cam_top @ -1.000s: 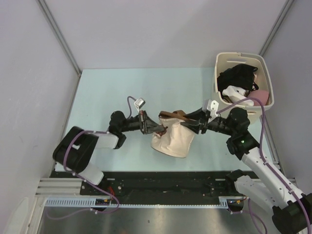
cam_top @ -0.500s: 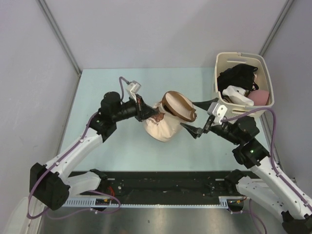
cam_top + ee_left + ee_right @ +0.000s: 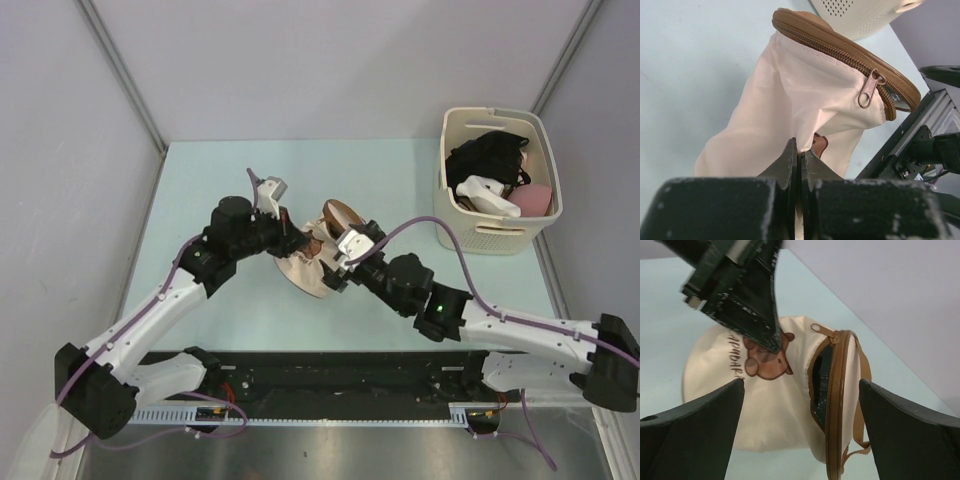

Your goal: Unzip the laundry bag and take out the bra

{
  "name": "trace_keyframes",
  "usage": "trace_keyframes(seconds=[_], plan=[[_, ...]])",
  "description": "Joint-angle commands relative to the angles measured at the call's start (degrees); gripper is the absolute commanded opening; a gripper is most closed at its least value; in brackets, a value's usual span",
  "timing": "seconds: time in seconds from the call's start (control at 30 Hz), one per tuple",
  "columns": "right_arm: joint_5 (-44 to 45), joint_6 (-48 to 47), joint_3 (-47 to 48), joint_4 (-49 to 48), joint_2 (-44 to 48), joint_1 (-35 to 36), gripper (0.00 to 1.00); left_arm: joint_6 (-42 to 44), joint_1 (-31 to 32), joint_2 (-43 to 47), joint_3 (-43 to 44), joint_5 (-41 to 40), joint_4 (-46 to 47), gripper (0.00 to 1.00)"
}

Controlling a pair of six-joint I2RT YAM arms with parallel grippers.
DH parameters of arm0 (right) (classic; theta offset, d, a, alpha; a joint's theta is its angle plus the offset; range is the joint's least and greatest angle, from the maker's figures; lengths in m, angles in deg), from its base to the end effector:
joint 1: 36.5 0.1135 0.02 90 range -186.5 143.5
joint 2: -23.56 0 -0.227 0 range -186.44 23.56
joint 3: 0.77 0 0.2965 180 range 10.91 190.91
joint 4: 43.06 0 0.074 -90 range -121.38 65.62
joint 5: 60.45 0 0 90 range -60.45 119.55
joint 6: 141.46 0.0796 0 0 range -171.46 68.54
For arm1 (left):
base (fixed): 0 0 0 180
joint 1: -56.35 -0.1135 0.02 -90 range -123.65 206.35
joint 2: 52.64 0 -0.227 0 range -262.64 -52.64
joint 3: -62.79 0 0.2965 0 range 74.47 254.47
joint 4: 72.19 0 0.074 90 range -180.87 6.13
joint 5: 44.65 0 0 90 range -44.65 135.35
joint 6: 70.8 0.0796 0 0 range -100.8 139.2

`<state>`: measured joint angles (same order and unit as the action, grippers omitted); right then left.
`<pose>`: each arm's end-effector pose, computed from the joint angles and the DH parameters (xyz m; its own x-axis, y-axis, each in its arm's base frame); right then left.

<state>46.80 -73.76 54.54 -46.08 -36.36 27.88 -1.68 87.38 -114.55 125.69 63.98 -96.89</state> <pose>0.1734 0.3069 0.2819 0.2670 -0.2813 -0.9217 -0.6827 0.6199 -0.3869 0.2837 -0.2003 0.2588 -0.5854 -0.0420 -0.8097 0.5678 0.6917 -0.4463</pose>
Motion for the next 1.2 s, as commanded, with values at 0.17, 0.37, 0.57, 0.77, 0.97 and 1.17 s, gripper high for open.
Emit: trace_keyframes(seconds=[0.17,0.37,0.57,0.77,0.97,1.17], plan=[[21.77,-0.82,1.63,-20.26,-8.81,2.07,0.60,0.76,0.70,3.29,0.02,-1.76,1.41,0.01],[21.43,-0.02,1.54,-23.28,-12.68,0.49,0.00,0.49,1.05,4.51,-0.95,-0.97,1.24,0.00],[10.71,0.33,-2.32,-23.62,-8.30,-4.16,0.00,2.85,0.97,6.45,2.46,0.35,-3.93,0.04],[-4.93,3.23,-8.39,-23.09,-0.38,-11.63,0.00,5.24,0.97,7.15,6.08,4.39,-6.76,0.80],[-18.64,3.67,-11.47,-17.05,7.53,-18.67,0.00,8.49,0.70,7.24,9.76,10.97,-10.80,1.00],[-29.45,3.41,-11.91,-12.20,11.93,-22.80,0.00,5.42,0.61,1.62,12.32,19.12,-6.60,0.93]])
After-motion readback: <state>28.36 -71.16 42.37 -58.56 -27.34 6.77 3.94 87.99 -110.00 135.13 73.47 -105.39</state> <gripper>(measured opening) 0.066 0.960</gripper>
